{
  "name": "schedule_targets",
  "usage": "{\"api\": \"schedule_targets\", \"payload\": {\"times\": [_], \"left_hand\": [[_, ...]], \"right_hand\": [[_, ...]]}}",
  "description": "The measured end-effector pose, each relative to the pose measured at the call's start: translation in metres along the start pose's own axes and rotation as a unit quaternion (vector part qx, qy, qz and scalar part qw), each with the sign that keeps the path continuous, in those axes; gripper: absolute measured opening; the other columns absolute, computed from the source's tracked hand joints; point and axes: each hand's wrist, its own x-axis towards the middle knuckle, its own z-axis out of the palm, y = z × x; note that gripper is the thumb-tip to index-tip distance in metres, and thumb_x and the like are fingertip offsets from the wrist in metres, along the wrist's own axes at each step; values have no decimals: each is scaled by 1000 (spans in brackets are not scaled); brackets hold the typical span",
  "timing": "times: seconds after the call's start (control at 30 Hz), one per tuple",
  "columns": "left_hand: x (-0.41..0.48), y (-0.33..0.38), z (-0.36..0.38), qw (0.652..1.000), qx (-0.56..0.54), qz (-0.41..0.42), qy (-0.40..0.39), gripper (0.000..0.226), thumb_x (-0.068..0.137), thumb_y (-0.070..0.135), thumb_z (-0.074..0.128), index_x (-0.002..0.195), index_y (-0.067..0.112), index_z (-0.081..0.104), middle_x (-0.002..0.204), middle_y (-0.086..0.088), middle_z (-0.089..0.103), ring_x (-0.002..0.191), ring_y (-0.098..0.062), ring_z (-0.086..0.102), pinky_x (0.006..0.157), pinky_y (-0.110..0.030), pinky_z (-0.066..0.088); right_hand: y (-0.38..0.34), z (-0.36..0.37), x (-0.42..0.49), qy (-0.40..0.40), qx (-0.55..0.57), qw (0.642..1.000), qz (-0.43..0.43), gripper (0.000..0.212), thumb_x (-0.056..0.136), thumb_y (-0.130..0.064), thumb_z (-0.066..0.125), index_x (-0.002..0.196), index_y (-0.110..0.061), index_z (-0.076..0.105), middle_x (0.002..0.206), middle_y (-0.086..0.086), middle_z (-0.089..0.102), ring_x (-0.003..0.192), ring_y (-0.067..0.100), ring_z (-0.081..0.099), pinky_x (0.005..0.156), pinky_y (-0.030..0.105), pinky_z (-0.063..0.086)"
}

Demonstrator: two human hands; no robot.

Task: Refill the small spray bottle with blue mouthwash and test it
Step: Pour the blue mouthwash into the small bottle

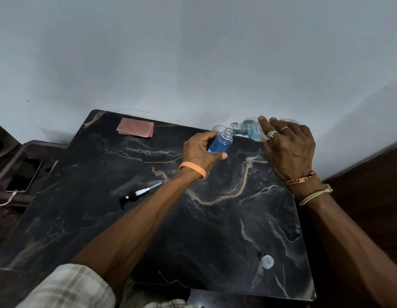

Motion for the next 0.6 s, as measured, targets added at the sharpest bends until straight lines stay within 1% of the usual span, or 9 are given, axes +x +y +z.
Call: {"api": "schedule_targets", "payload": {"times": [0.1, 0.2, 0.33, 0.37, 0.43, 0.5, 0.6], "left_hand": [[0, -1, 0, 1000, 1, 1, -2, 63, 60, 13, 92, 117, 15, 68, 116, -3, 70, 101, -17, 68, 87, -33, 58], [0, -4, 0, 1000, 0, -4, -4, 63, 59, 13, 92, 117, 15, 68, 115, -4, 70, 100, -16, 68, 87, -34, 58], [-1, -9, -1, 1000, -5, -17, -7, 64, 57, 11, 93, 117, 14, 69, 114, -4, 71, 100, -17, 69, 87, -37, 59], [-2, -11, -1, 1000, -3, -19, -8, 64, 57, 11, 93, 116, 14, 69, 114, -4, 71, 100, -17, 69, 87, -37, 59], [-3, -14, 0, 1000, 0, -25, -14, 64, 57, 10, 92, 116, 12, 68, 113, -5, 71, 100, -18, 69, 87, -37, 58], [-5, -18, 3, 999, 2, -29, -24, 62, 59, 10, 92, 116, 12, 68, 114, -5, 71, 101, -18, 69, 87, -35, 58], [-9, -24, 4, 999, -1, -31, -30, 62, 59, 7, 91, 116, 12, 68, 113, -4, 72, 97, -13, 69, 83, -26, 58]], "right_hand": [[-4, 5, -7, -28, 24, 998, 52, 45, 80, -15, 74, 125, -15, 67, 108, 14, 72, 90, 37, 67, 74, 42, 50], [-14, 9, -14, -57, 74, 988, 122, 43, 81, -20, 74, 124, -17, 68, 105, 12, 73, 85, 37, 68, 70, 40, 51], [-29, 15, -24, -120, 150, 955, 227, 44, 83, -31, 74, 125, -20, 67, 87, 16, 72, 75, 36, 65, 62, 38, 52], [-32, 17, -28, -136, 162, 946, 247, 45, 83, -35, 74, 125, -21, 67, 83, 15, 71, 75, 35, 65, 62, 36, 51], [-37, 22, -33, -168, 180, 929, 276, 48, 81, -40, 73, 126, -23, 66, 77, 11, 71, 76, 31, 66, 64, 27, 43], [-41, 29, -38, -194, 197, 914, 298, 50, 82, -43, 73, 129, -28, 64, 82, 6, 74, 73, 22, 67, 68, 21, 43], [-48, 38, -46, -194, 236, 900, 312, 48, 81, -40, 75, 126, -29, 64, 91, 1, 75, 73, 16, 68, 70, 22, 51]]}}
